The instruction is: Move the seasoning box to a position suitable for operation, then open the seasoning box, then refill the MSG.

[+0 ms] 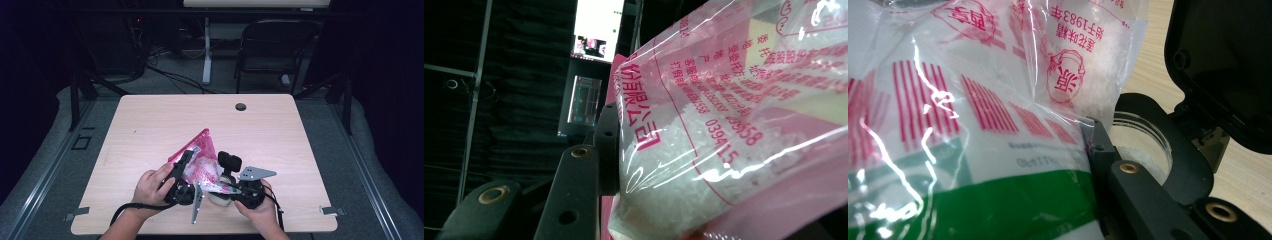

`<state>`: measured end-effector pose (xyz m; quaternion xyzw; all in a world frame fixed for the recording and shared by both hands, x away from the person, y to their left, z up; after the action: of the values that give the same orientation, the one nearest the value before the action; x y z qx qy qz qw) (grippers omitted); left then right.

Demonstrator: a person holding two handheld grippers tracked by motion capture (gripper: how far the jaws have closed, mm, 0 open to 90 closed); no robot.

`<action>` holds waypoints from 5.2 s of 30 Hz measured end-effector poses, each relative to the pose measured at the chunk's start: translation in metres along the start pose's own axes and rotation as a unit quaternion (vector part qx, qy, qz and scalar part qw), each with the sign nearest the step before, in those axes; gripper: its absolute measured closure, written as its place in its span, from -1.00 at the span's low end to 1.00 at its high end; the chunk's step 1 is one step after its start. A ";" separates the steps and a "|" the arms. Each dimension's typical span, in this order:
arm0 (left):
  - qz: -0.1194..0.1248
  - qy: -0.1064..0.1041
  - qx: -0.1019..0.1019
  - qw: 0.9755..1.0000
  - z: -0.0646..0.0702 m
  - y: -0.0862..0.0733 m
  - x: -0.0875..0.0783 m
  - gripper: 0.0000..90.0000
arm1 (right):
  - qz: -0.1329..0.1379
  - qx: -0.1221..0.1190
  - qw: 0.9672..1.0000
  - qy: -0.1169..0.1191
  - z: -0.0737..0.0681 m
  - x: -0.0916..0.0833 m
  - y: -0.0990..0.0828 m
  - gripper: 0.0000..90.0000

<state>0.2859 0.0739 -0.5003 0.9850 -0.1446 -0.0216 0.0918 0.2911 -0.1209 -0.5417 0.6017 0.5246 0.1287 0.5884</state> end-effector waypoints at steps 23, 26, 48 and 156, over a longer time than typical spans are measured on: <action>-0.003 -0.012 -0.015 1.000 0.001 -0.002 0.000 0.46 | -0.002 -0.004 1.000 -0.006 -0.001 -0.002 0.000 0.98; -0.003 -0.014 -0.014 1.000 0.001 -0.003 0.000 0.46 | -0.003 -0.005 1.000 -0.008 -0.001 -0.001 0.000 0.98; -0.010 -0.035 -0.042 0.998 0.003 -0.011 0.004 0.47 | 0.007 -0.010 1.000 -0.009 -0.001 -0.003 0.003 0.98; -0.044 -0.203 -0.247 0.947 0.033 -0.051 0.019 0.52 | 0.051 -0.029 0.998 -0.002 -0.008 -0.006 0.023 0.99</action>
<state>0.3160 0.1109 -0.5427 0.9116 -0.1071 -0.2603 0.2995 0.2933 -0.1153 -0.5169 0.6108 0.4883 0.1721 0.5990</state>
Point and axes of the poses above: each handheld gripper's, and its own axes: x roughly forward along the jaws, y roughly out of its top, z roughly to its right, the point moved 3 cm from there along x, roughly forward along the jaws, and after that the axes turned 3 degrees about y, right-handed, at the moved point
